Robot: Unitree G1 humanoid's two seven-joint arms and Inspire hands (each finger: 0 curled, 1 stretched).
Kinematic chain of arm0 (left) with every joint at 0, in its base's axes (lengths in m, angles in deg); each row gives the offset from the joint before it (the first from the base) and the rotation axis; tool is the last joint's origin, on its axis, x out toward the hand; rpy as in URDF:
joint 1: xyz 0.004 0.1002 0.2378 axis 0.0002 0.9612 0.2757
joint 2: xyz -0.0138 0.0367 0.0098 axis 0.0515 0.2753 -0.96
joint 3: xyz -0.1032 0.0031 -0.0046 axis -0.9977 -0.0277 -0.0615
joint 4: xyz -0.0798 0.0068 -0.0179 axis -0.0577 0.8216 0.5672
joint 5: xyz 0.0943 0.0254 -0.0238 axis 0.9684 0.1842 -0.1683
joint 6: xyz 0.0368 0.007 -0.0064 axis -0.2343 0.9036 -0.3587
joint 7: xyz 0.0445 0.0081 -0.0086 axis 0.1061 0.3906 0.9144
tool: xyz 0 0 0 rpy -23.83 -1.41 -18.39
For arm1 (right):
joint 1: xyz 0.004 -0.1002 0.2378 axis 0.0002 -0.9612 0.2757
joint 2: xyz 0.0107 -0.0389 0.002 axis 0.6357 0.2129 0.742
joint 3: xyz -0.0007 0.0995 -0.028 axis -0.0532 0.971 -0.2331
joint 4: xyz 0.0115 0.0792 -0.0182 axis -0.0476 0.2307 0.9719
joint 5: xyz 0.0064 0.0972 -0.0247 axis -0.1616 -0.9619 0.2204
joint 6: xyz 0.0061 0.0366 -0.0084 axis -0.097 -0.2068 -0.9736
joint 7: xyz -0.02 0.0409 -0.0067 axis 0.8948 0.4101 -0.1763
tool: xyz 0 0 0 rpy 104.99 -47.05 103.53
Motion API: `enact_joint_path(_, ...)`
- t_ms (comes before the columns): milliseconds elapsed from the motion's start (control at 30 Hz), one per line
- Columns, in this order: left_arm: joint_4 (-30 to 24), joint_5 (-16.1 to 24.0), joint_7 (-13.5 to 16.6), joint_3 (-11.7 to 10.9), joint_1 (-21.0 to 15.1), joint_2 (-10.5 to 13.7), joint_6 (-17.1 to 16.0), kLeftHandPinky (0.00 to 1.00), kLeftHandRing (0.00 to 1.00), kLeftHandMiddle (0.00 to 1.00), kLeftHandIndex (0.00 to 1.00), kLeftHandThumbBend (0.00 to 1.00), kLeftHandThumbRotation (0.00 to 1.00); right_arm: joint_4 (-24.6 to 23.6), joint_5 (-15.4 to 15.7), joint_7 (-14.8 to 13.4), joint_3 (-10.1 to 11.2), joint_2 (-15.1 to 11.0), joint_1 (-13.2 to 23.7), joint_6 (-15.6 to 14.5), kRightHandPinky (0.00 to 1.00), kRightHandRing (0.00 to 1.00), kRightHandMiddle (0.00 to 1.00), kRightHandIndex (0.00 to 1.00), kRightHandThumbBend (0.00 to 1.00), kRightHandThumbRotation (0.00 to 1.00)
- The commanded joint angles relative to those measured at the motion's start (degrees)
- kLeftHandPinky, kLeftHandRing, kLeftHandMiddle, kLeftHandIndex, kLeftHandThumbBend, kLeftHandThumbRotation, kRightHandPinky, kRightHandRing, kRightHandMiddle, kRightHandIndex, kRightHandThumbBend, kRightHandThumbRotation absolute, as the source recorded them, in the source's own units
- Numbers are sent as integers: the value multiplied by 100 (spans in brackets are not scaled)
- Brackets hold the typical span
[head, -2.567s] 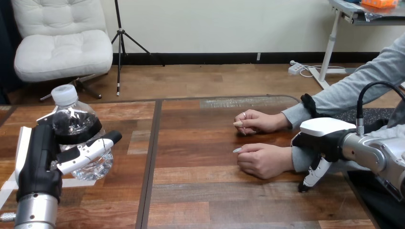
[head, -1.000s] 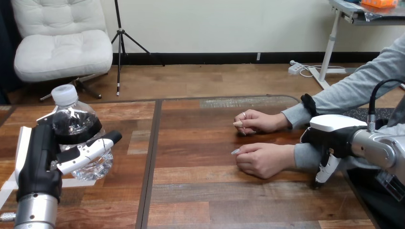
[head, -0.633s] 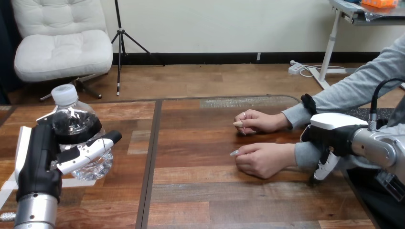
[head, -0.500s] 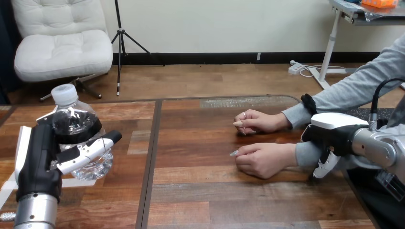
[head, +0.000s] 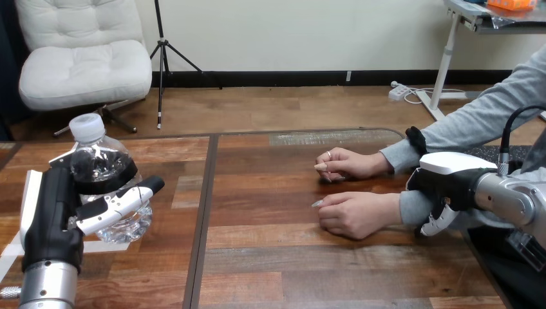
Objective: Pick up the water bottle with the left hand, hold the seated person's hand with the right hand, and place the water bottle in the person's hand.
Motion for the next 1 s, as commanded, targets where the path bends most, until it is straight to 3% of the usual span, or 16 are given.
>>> enact_joint_path(0, -135, 4, 20, -75, -346, 129, -252, 30, 36, 40, 41, 69, 0, -116, -89, -125, 146, -112, 506, 103, 36, 41, 49, 54, 52, 0)
enact_joint_path(500, -177, -12, 35, -69, -334, 99, -174, 31, 37, 40, 41, 69, 0, -127, -34, -560, 118, -119, 421, 327, 34, 39, 46, 50, 52, 0)
enact_joint_path(967, -169, 21, 53, -69, -333, 107, -173, 31, 37, 40, 41, 69, 0, -128, 52, -802, 72, -76, 408, 263, 32, 37, 44, 47, 50, 0)
